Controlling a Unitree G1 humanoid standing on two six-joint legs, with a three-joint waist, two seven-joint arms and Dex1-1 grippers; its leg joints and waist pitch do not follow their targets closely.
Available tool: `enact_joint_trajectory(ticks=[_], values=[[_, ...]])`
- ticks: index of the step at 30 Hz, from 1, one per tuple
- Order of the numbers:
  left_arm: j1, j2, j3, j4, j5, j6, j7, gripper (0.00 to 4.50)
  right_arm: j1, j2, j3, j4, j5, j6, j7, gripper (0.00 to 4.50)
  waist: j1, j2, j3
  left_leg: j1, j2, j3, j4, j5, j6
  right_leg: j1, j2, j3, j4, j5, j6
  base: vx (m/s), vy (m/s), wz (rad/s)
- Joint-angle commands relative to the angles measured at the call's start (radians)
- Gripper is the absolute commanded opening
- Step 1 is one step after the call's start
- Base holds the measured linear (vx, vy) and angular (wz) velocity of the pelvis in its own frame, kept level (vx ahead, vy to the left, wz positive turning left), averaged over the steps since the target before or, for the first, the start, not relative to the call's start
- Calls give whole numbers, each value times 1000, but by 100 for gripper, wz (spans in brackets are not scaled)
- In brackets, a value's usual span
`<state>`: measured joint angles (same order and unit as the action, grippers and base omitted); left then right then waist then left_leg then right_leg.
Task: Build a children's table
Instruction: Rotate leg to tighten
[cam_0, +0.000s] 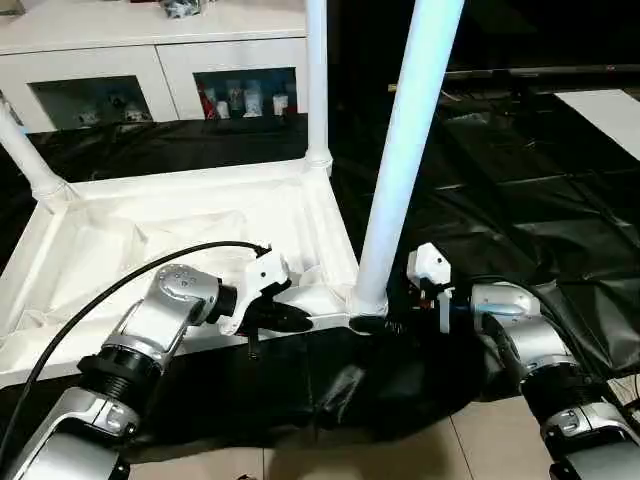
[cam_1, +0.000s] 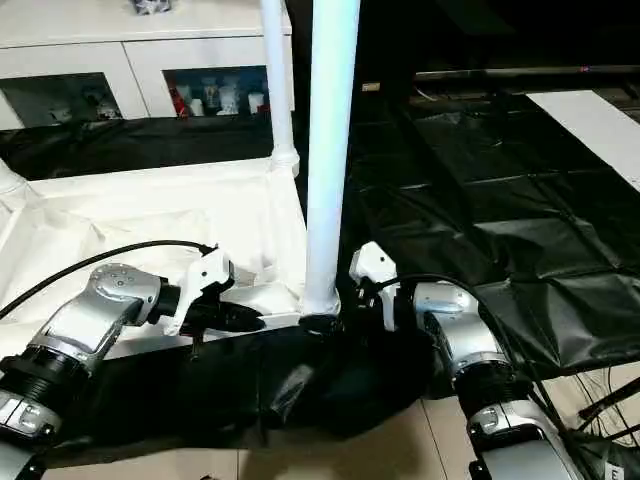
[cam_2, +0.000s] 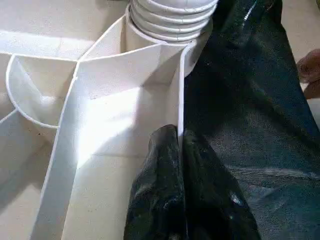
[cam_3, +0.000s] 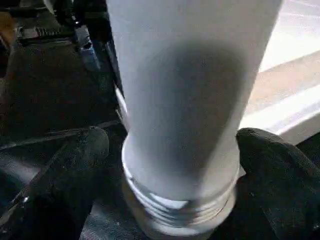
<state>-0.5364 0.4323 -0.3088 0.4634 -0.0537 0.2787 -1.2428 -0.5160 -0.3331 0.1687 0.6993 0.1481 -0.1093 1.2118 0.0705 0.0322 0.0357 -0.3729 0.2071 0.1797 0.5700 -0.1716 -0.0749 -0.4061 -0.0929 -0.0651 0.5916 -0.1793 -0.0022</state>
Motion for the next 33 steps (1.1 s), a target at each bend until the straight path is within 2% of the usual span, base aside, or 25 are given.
enact_joint_trajectory(ticks=[1, 8, 10, 12, 15, 24, 28, 29, 31, 33], values=[[10, 6, -25, 6, 6, 21, -30, 0, -23, -12, 11, -8, -1, 12, 13, 413, 5, -5, -58, 9, 21, 3, -58, -197, 77, 55, -40, 32, -51, -100, -274, 0, 0, 0], [12, 10, -31, 3, 7, 26, -34, 0, -29, -2, -3, -4, 6, 22, 18, 359, 10, -5, -60, 9, 20, 3, -56, -184, 81, 56, -39, 31, -48, -85, -276, 0, 0, 0], [12, 10, -32, 3, 8, 26, -33, 0, -27, -2, -4, -6, 7, 24, 22, 331, 12, -5, -61, 9, 20, 3, -54, -173, 84, 57, -39, 31, -46, -68, -279, 0, 0, 0], [13, 10, -33, 3, 8, 28, -33, 0, -26, -1, -4, -5, 8, 24, 23, 324, 13, -5, -61, 9, 19, 4, -53, -168, 86, 57, -38, 31, -45, -60, -281, 0, 0, 0], [13, 11, -34, 4, 9, 29, -33, 0, -25, -1, -4, -3, 9, 25, 25, 289, 14, -5, -61, 9, 18, 3, -52, -167, 87, 58, -39, 30, -45, -67, -280, 0, 0, 0], [13, 10, -37, 8, 13, 31, -32, 0, -22, 4, -4, 8, 2, 19, 22, 269, 15, -6, -63, 9, 18, 3, -51, -161, 88, 58, -38, 30, -42, -54, -284, 0, 0, 0], [14, -5, -25, 20, 17, 32, 11, 0, -23, 35, -25, 37, -5, 17, -68, 269, 14, -5, -62, 10, 19, 3, -51, -165, 85, 58, -39, 30, -43, -64, -284, 0, 0, 0], [9, -26, -13, 36, 22, 34, 56, 0, -24, 64, -40, 63, -15, 17, -154, 269, 11, -5, -59, 9, 19, 3, -53, -178, 79, 55, -39, 31, -45, -83, -281, 0, 0, 0], [5, -43, -4, 46, 24, 43, 91, 0, -22, 88, -53, 78, -16, 20, -214, 269, 4, -7, -54, 14, 17, 0, -60, -242, 42, 55, -44, 33, -58, -203, -254, 0, 0, 0], [-4, -78, 5, 67, 33, 66, 157, 0, -19, 148, -87, 106, -8, 39, -349, 269, -6, -5, -50, 13, 16, -2, -65, -269, 22, 52, -42, 34, -63, -255, -234, 0, 0, 0]])
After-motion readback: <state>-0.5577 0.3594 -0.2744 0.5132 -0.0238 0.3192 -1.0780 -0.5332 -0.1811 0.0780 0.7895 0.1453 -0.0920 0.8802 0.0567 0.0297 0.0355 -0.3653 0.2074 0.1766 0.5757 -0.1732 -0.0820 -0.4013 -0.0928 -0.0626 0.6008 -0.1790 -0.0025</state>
